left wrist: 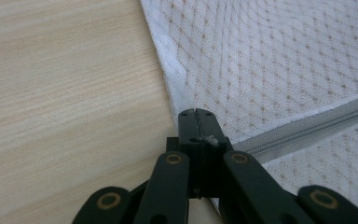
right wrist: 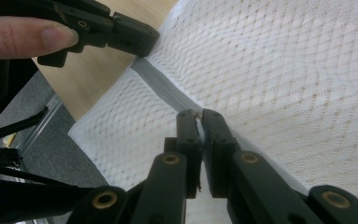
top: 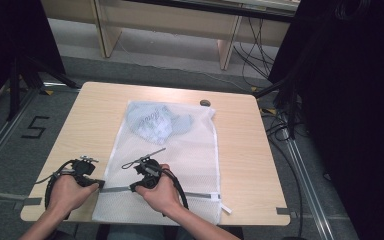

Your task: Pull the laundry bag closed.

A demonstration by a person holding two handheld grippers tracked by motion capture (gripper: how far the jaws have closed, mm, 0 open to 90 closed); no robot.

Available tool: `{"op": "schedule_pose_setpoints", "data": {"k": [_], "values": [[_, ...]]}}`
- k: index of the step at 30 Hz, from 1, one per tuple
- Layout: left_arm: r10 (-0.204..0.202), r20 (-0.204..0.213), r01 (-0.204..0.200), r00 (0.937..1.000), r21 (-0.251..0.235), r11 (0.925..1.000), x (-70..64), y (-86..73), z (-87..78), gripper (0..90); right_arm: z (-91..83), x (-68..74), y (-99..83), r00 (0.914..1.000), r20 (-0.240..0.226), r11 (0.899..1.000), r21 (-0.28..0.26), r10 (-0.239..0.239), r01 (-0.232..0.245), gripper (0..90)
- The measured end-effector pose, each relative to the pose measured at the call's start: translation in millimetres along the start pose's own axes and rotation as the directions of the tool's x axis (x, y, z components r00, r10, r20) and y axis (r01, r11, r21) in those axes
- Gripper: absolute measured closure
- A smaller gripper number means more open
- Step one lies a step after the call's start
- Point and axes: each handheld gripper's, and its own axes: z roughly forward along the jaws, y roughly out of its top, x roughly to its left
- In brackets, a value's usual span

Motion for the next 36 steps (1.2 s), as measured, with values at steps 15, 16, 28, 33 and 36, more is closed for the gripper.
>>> {"op": "schedule_pose_setpoints", "data": {"k": [15, 16, 28, 33, 36], "values": [[0.004, 0.012, -0.004, 0.9999, 0.021, 0.9998, 1.8, 1.1, -1.3, 89.9, -9.7, -6.6, 1.6, 0.9995, 0.020, 1.000, 0.007, -0.027, 0.026, 87.1], [0.008, 0.014, -0.008, 0.9999, 0.018, 0.9998, 2.5, 1.1, -1.1, 89.9, -9.6, -7.0, 1.6, 0.9994, 0.020, 1.000, 0.008, -0.027, 0.027, 87.1], [0.009, 0.007, -0.009, 0.9999, -0.001, 1.0000, 1.2, 0.4, 0.1, 89.9, -15.4, -6.7, -2.1, 0.9995, 0.000, 1.000, 0.005, 0.031, -0.031, 87.1], [0.007, 0.008, -0.007, 0.9999, -0.002, 1.0000, 1.3, 0.2, 0.1, 89.9, -17.6, -9.1, -1.3, 0.9996, 0.000, 1.000, 0.004, 0.029, -0.029, 87.1], [0.008, 0.008, -0.008, 0.9999, -0.002, 1.0000, 1.4, 0.2, 0.1, 89.9, -19.1, -9.1, -1.8, 0.9996, 0.008, 1.000, 0.001, 0.029, -0.029, 87.1]]}}
